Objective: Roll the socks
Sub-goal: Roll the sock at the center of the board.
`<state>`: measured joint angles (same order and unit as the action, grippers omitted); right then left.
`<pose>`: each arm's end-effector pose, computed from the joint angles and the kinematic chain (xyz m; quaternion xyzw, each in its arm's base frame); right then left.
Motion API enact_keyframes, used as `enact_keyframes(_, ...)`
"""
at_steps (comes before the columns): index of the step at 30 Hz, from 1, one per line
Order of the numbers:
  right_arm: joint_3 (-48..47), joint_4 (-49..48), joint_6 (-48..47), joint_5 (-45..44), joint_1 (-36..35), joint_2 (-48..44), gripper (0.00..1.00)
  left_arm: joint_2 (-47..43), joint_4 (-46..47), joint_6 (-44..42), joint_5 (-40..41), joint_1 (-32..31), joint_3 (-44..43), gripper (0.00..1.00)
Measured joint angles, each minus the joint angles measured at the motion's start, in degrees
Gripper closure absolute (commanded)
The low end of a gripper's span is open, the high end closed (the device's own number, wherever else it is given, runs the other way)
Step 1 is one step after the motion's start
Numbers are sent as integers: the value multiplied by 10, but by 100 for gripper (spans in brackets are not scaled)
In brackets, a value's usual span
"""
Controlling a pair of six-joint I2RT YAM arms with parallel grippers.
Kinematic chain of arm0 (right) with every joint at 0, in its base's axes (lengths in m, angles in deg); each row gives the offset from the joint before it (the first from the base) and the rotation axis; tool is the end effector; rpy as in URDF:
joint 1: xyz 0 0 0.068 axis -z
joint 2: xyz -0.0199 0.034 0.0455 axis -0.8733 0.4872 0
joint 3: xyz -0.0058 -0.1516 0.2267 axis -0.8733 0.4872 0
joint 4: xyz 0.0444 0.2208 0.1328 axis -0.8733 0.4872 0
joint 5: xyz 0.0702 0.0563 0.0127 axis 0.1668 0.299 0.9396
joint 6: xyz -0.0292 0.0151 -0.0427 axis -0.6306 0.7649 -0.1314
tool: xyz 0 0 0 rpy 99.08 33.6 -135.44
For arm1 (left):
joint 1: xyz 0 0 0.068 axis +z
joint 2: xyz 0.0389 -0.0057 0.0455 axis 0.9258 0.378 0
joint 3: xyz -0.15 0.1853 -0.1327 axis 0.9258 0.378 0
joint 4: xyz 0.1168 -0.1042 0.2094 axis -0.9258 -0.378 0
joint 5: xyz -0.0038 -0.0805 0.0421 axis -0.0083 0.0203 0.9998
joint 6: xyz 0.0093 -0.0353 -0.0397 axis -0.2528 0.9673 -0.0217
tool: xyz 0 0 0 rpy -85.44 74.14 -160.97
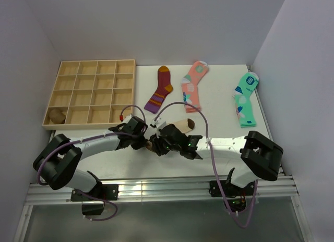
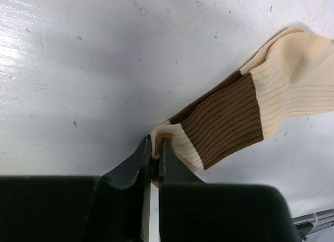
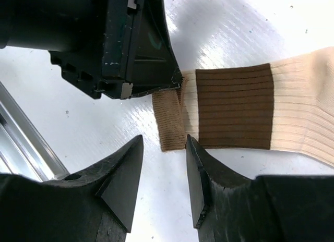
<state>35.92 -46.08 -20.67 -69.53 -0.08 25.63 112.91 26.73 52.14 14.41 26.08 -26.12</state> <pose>0.1489 0.2653 0.1875 -0.3260 0.8269 0.2746 0.3668 0.1969 -0.1701 0.1532 -0.2352 0.9324 -0.1866 0.2014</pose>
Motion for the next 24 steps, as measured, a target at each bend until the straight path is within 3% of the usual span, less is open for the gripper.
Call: enact_keyframes(24, -33, -46, 5, 18, -7, 78, 61, 0, -8, 2, -12, 14, 0, 100)
